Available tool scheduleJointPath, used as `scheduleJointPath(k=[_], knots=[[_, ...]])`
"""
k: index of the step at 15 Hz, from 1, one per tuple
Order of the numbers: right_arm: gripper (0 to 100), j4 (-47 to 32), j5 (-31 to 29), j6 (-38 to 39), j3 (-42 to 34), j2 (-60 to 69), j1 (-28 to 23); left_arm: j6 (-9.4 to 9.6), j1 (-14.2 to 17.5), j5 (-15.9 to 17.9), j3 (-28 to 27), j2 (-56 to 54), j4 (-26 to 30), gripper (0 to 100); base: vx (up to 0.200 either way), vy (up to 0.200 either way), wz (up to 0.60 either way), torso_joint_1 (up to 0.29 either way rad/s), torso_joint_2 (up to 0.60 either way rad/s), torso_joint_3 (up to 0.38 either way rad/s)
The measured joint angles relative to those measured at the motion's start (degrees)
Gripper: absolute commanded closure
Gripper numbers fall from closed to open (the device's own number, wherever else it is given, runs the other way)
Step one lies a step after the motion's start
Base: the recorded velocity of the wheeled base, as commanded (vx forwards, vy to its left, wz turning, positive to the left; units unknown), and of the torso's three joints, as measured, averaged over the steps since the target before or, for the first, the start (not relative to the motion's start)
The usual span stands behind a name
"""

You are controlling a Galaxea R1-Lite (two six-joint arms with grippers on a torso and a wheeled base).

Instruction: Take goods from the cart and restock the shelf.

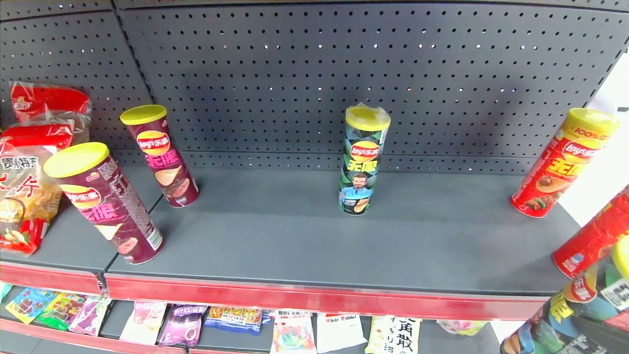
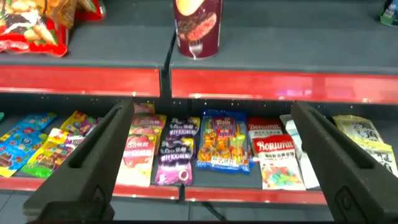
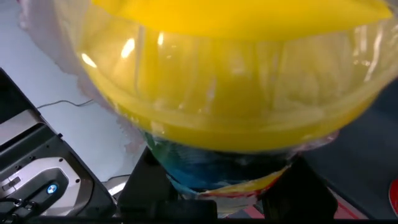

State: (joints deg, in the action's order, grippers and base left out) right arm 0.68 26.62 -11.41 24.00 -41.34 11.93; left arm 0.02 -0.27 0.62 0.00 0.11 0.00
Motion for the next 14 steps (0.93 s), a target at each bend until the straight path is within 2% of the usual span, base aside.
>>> scheduleJointPath(k=[8, 12, 13, 14], knots=[[100, 0.0, 0.1, -0.1, 0.0, 0.5, 0.0, 0.20, 0.0, 0.2, 0.0, 0.2, 0.0, 0, 0.000, 0.000, 0.00, 0.000, 0.00, 0.000], [100, -0.3, 0.6, 0.0, 1.7, 1.6, 2.0, 1.89, -0.1, 4.2, 0.0, 0.4, 0.0, 0, 0.000, 0.000, 0.00, 0.000, 0.00, 0.000], [100, -0.3, 0.5, 0.1, 2.2, 1.7, 2.3, 3.10, -0.1, 5.8, -0.1, 0.5, -0.3, 0, 0.000, 0.000, 0.00, 0.000, 0.00, 0.000], [100, -0.5, 0.4, 0.1, 2.7, 1.6, 2.4, 2.99, -0.1, 7.0, -1.1, 1.0, -0.3, 0, 0.000, 0.000, 0.00, 0.000, 0.00, 0.000]])
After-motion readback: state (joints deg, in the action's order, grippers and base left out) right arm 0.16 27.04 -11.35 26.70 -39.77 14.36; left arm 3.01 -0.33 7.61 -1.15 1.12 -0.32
